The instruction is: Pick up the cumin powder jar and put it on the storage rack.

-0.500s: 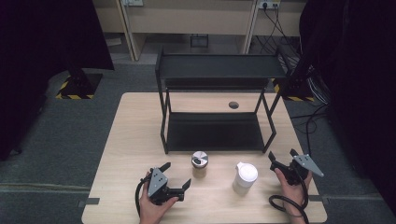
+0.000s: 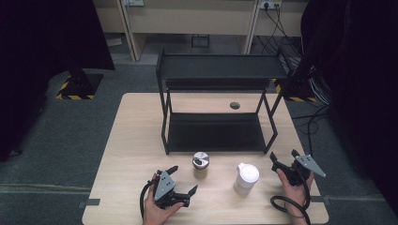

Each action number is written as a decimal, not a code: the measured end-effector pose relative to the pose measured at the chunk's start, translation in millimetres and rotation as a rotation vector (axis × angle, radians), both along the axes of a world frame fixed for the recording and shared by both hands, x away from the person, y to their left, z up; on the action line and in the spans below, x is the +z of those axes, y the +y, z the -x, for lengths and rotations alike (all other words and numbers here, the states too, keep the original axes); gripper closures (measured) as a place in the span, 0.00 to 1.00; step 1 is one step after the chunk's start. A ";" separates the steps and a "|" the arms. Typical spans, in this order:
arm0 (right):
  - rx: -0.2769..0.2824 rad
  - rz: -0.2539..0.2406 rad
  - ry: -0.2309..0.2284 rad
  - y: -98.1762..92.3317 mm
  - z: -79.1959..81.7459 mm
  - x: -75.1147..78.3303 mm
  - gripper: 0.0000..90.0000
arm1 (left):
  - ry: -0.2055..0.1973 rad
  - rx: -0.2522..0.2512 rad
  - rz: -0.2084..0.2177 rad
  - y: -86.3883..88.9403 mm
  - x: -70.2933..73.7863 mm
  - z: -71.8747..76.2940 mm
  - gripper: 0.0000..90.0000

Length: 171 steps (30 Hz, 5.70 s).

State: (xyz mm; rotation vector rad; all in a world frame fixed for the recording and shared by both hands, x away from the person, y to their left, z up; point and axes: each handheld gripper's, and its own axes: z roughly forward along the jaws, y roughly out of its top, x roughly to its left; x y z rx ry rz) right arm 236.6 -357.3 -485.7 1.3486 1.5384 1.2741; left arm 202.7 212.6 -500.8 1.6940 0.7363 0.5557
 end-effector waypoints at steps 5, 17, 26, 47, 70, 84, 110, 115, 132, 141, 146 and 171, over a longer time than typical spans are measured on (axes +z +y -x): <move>0.001 0.000 0.003 -0.2 -0.4 0.4 0.07 | -0.002 -0.002 -0.009 -4.9 0.8 -1.1 0.00; 0.003 -0.006 0.001 -1.2 -0.3 0.0 0.07 | 0.004 0.019 -0.024 -23.8 3.6 -13.1 0.00; 0.002 0.003 0.002 0.1 -0.3 0.5 0.07 | 0.027 0.025 -0.027 -31.6 6.5 -22.7 0.02; 0.002 0.001 -0.002 0.0 0.3 -0.3 0.08 | 0.051 0.044 -0.056 -47.4 12.2 -37.4 0.02; 0.007 0.014 -0.009 0.9 1.2 -0.8 0.09 | 0.093 0.036 -0.075 -57.7 18.5 -53.2 0.26; 0.009 0.024 -0.006 1.9 0.8 -0.1 0.09 | 0.094 0.029 -0.073 -56.7 18.3 -54.3 0.34; 0.013 0.019 -0.003 0.9 0.2 0.3 0.10 | -0.061 0.041 0.044 -42.1 56.6 -31.5 0.35; 0.011 0.019 -0.002 1.1 0.2 0.3 0.10 | -0.080 0.049 0.037 -42.8 65.0 -26.7 0.35; 0.013 0.024 -0.002 1.6 -0.1 0.7 0.10 | -0.127 0.186 0.034 -55.1 104.4 -24.3 0.35; 0.015 0.025 0.001 1.4 -0.5 1.2 0.10 | -0.148 0.233 0.050 -53.8 118.0 -32.6 0.35; 0.015 0.024 0.002 1.1 -0.6 1.1 0.10 | -0.161 0.249 0.050 -53.4 122.9 -37.5 0.35; 0.017 0.026 0.003 1.2 -0.9 1.4 0.10 | -0.231 0.295 0.062 -64.2 165.7 -61.0 0.35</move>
